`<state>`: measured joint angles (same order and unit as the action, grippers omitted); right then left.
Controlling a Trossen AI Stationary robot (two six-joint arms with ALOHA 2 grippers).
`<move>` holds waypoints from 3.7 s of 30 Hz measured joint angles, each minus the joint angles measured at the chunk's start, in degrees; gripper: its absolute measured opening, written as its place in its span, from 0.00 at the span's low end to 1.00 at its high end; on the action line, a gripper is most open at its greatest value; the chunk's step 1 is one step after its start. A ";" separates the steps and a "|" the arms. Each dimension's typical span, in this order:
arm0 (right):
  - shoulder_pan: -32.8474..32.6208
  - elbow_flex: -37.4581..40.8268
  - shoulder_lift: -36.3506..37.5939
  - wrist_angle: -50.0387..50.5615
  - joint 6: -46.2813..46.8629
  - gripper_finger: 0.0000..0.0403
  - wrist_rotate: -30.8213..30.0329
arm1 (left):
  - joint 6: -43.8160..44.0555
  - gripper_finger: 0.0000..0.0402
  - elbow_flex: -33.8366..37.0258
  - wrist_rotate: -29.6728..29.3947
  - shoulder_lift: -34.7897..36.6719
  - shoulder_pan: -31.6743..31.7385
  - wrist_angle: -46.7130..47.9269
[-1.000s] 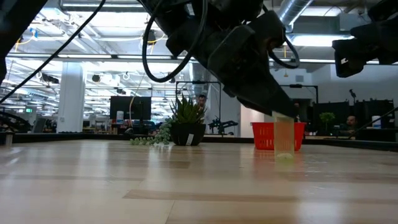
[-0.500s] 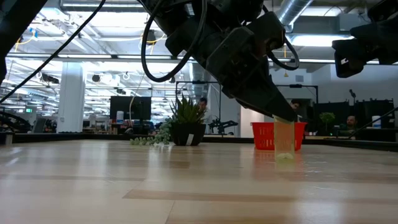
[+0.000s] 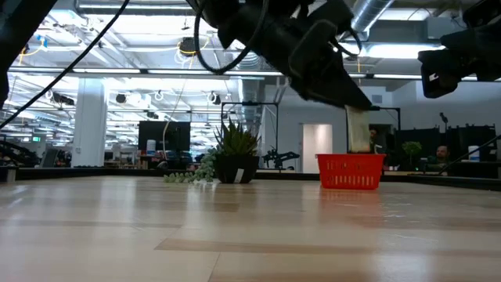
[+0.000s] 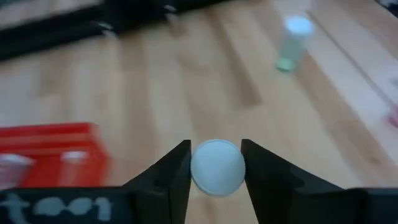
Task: Pick and place pill bottles into a basket
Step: Put the top yellow pill bottle into the red basket, then put the yellow pill bottle into the red basket
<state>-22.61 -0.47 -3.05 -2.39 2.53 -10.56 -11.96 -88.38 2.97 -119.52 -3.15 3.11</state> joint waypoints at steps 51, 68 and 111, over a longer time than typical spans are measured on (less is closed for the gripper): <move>0.00 0.00 0.06 -0.17 -1.48 0.39 -1.56 | 9.96 0.31 -0.02 0.43 -6.32 17.86 -10.57; 0.00 0.00 0.07 -0.17 -1.47 0.39 -1.52 | 9.72 0.31 -0.02 1.18 -6.30 17.89 -10.55; 0.00 0.00 0.07 -0.15 -0.70 0.39 -1.43 | -1.87 0.47 -0.09 5.00 6.89 6.54 -4.83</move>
<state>-22.61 -0.47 -2.98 -2.55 1.83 -11.99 -13.83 -88.47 7.97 -112.63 3.39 -1.72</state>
